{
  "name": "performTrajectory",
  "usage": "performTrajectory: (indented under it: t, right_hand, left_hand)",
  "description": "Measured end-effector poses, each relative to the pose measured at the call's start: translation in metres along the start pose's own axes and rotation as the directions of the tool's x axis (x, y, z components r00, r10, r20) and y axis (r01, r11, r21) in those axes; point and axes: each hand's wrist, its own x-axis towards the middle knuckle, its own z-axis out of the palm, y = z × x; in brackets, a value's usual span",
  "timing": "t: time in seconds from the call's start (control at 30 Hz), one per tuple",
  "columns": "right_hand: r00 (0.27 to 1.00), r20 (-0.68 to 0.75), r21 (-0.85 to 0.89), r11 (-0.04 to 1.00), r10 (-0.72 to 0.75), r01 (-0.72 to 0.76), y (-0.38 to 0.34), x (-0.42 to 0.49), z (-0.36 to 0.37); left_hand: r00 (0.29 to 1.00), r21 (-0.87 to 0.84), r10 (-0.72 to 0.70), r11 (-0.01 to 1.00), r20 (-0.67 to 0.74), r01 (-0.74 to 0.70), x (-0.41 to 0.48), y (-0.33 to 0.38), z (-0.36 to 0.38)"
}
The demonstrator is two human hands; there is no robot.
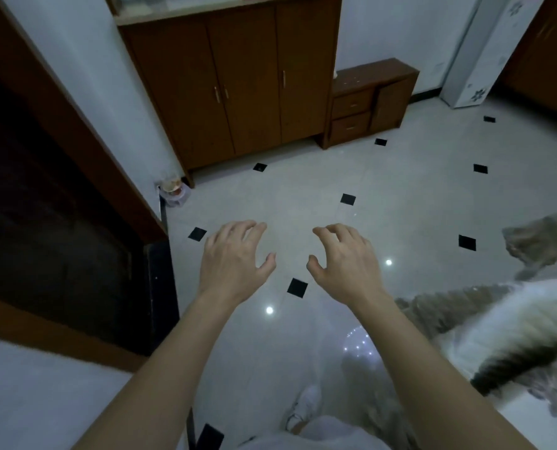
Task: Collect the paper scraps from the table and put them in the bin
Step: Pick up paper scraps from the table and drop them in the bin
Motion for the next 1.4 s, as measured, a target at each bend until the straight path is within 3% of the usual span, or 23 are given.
performTrajectory:
  t: [0.37, 0.67, 1.03, 1.4]
  right_hand:
    - [0.979, -0.088, -0.026, 0.982, 0.185, -0.188, 0.11, 0.118, 0.0]
    - [0.903, -0.173, -0.066, 0.91, 0.393, -0.409, 0.214, 0.193, 0.001]
    - [0.736, -0.338, -0.108, 0.753, 0.587, -0.65, 0.323, 0.326, -0.014]
    - [0.562, -0.404, -0.142, 0.557, 0.722, -0.818, 0.423, 0.349, -0.04]
  left_hand:
    - [0.986, -0.038, 0.162, 0.986, 0.042, -0.161, 0.183, 0.047, 0.052]
    - [0.929, -0.101, 0.363, 0.929, 0.064, -0.356, 0.326, 0.112, 0.114]
    - [0.762, -0.224, 0.647, 0.747, 0.025, -0.626, 0.544, 0.202, 0.177]
    - [0.574, -0.342, 0.818, 0.531, -0.032, -0.776, 0.644, 0.331, 0.231]
